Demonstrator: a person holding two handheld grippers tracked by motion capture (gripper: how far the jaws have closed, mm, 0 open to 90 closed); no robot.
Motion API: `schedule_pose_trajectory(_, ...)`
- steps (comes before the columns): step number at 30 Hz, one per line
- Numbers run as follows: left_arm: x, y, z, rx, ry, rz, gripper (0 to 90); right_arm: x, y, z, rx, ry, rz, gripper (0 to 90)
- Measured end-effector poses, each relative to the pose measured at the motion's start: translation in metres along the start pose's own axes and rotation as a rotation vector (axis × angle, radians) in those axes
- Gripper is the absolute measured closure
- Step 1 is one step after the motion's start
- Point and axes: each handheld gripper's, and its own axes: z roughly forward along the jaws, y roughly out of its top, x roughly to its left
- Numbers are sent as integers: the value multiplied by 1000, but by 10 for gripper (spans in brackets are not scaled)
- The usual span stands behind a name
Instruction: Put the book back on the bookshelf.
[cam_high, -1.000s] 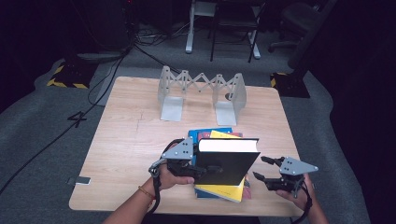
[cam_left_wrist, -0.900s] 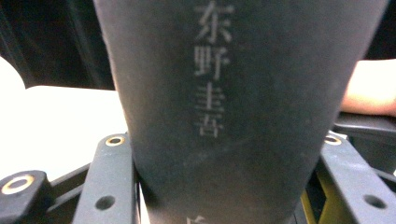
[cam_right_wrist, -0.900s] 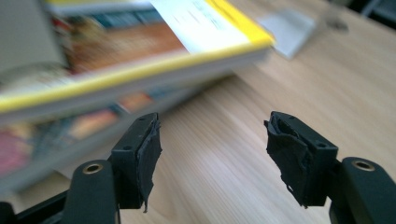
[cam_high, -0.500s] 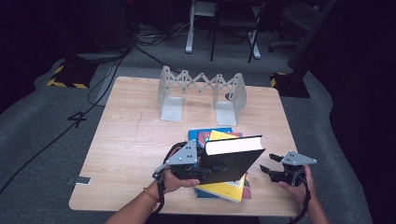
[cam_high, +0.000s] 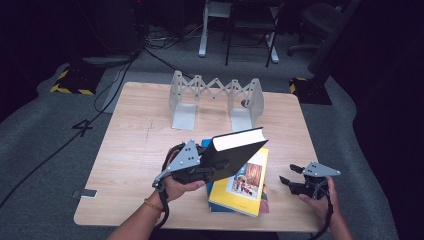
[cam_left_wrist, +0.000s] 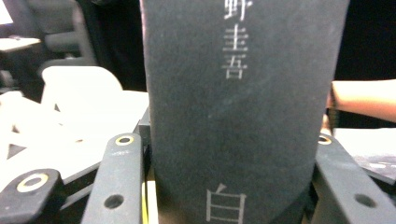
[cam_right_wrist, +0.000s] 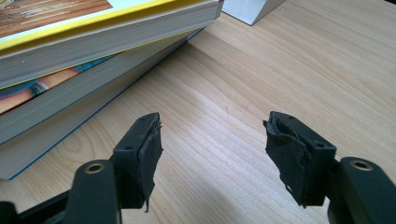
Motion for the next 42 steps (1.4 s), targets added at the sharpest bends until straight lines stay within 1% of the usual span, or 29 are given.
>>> schedule_pose_trajectory(3, 7, -2, -8, 8, 44, -10, 538, 0, 0, 0, 0, 2, -4, 361)
schedule_pose_trajectory(7, 18, -6, -17, -4, 94, -52, 538, 1, 0, 0, 1, -2, -4, 361)
schedule_pose_trajectory(11, 23, -8, -22, 15, 147, -49, 539, 1, 1, 0, -1, -2, -6, 361)
schedule_pose_trajectory(14, 28, -11, -23, 30, 165, -62, 538, 2, 1, 1, 3, 1, -11, 361)
schedule_pose_trajectory(16, 31, -12, -25, 41, 193, -58, 538, 2, 1, 2, 5, 2, -13, 361)
schedule_pose_trajectory(20, 39, -14, -30, 58, 228, -78, 538, 2, 1, 2, 3, 2, -12, 361)
schedule_pose_trajectory(22, 43, -15, -33, 63, 258, -82, 538, 2, 1, 2, 4, 1, -10, 361)
schedule_pose_trajectory(27, 53, -19, -41, 74, 301, -105, 538, 2, 1, 3, 1, 7, -7, 361)
schedule_pose_trajectory(29, 57, -20, -43, 81, 324, -112, 538, 2, 1, 3, 1, 9, -5, 358)
schedule_pose_trajectory(33, 66, -23, -45, 90, 350, -122, 538, 2, 0, 5, -4, 18, 7, 348)
schedule_pose_trajectory(34, 68, -23, -46, 88, 355, -130, 538, 1, -1, 5, -8, 22, 12, 343)
schedule_pose_trajectory(37, 74, -25, -45, 91, 374, -140, 538, -1, -3, 6, -19, 32, 34, 327)
schedule_pose_trajectory(39, 79, -26, -45, 89, 386, -154, 538, -2, -4, 7, -21, 34, 42, 316)
schedule_pose_trajectory(42, 86, -27, -43, 72, 399, -193, 537, -3, -6, 9, -16, 31, 53, 308)
